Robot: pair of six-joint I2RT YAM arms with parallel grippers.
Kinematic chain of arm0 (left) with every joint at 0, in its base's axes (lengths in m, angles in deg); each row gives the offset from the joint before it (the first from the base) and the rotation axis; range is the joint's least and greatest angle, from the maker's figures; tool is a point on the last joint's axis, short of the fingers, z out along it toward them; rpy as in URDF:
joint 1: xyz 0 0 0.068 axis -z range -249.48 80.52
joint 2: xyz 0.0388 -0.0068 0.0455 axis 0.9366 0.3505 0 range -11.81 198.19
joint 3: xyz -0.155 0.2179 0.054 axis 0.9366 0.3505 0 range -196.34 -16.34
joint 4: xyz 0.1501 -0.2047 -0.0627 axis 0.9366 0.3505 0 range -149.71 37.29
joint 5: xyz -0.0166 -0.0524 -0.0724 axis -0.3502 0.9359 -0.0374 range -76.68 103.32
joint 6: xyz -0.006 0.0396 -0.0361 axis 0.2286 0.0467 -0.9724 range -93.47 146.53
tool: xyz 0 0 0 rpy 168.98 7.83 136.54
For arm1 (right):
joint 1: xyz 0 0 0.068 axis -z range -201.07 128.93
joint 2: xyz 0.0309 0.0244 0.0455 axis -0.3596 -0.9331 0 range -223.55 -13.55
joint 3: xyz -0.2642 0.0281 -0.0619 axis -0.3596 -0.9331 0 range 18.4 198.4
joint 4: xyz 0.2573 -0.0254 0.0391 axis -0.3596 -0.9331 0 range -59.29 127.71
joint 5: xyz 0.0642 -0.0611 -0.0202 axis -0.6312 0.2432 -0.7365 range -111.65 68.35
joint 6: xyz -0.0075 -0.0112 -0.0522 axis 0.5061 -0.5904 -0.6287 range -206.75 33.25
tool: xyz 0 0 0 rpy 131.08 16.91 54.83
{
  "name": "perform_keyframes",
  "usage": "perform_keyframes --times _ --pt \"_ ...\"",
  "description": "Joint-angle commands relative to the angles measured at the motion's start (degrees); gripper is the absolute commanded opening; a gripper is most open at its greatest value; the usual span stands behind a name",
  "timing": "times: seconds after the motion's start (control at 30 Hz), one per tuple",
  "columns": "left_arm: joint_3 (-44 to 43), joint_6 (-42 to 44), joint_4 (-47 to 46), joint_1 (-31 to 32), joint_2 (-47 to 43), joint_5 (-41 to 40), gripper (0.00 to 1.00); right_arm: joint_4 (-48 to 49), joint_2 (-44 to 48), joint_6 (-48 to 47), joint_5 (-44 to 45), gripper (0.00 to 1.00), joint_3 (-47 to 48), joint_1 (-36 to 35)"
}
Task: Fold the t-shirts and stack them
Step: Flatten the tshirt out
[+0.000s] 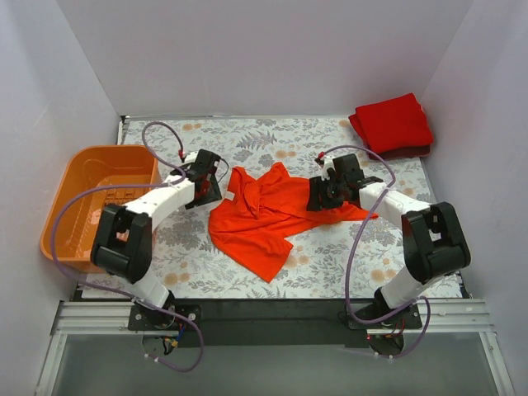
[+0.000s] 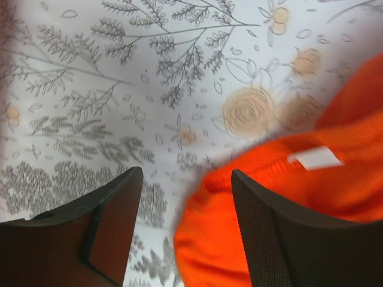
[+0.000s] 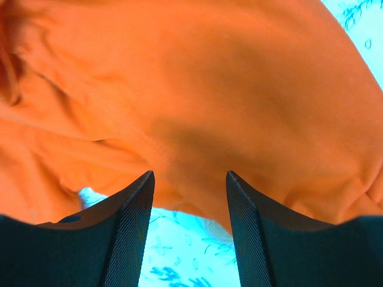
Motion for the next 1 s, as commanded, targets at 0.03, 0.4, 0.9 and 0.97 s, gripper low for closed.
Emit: perform_keyframes --times 0.03,0.4,0.9,0.97 --pt "2.8 -7.8 7.8 1.2 -12.3 5.1 0.6 -1.8 6.3 0.0 -1.8 0.58 -0.6 -2.9" --pt "18.1 -17.3 6.9 9.9 -22.0 17.1 0.35 -4.5 4.6 2.4 -3.0 0.41 0.1 -27.5" --pt "17.5 -19.8 11.3 3.9 -25.6 9.7 0.31 -17.0 -12.5 -1.5 -1.0 0.25 13.2 -44.3" --pt "17.9 -20.6 11.5 3.8 -26.0 9.7 0.34 -18.5 -14.3 -2.5 -3.1 0.25 15.4 -45.8"
